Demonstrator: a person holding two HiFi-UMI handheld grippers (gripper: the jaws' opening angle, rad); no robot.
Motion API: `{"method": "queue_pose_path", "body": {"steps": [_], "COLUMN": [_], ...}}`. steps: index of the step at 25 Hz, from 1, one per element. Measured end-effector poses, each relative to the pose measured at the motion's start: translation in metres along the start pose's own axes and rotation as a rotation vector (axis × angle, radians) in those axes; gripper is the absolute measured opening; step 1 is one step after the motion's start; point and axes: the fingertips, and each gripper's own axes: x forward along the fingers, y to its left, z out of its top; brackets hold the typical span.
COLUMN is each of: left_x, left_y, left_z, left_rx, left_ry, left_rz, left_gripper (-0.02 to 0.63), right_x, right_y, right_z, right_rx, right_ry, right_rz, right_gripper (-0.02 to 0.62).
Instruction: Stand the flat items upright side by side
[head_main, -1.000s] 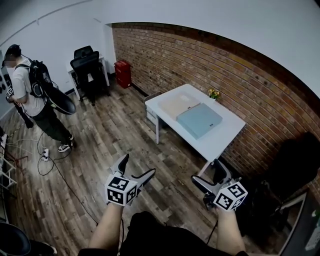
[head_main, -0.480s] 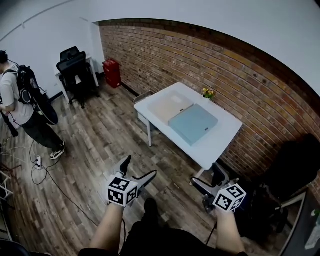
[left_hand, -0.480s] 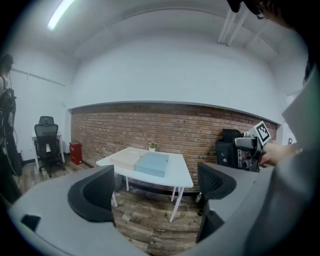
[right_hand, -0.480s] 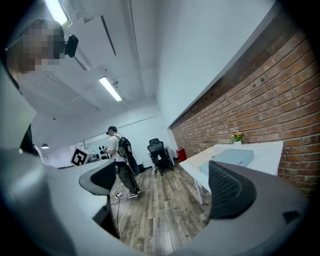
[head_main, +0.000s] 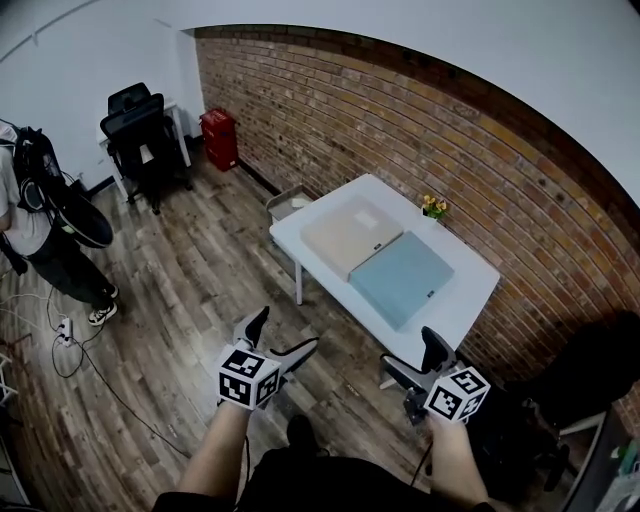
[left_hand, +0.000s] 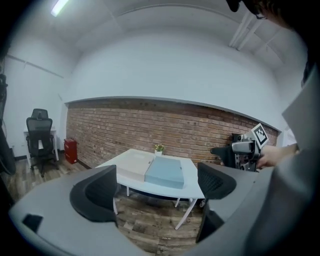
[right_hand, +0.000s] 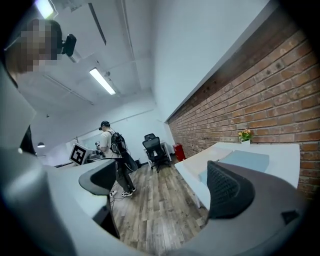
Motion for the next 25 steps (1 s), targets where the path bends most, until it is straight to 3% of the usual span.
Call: {"method": "queue_pose_path", "body": {"steps": [7,14,19,25], "left_x": [0.028,0.059,0.103,0.176], "left_y": [0.061,0.075,0.079,0.078], "left_z": [0.019,0.031,0.03,0.04], "left_rx": [0.008,0.04,0.039,0.036], "left_ry": [0.005,0.032,0.071,0.111], "left_rz": [-0.034,-0.101,-0.144,-0.188], "left_gripper": [0.517,0.517,0.517,0.515], "right_x": [0.081,0.121,0.136,0.134], "right_y": [0.0,-0.009,-0.048,-0.13], "right_z": [0.024,0.037,0.037,0.046], "right_rx": [-0.026,-0.013,0.014,0.078], "right_ry": [0.018,0.022,0.019,-0.003], "right_rz": [0.015,0.006,-0.017,-0.106], "right_gripper": [0.577,0.577,0.576,0.575]}}
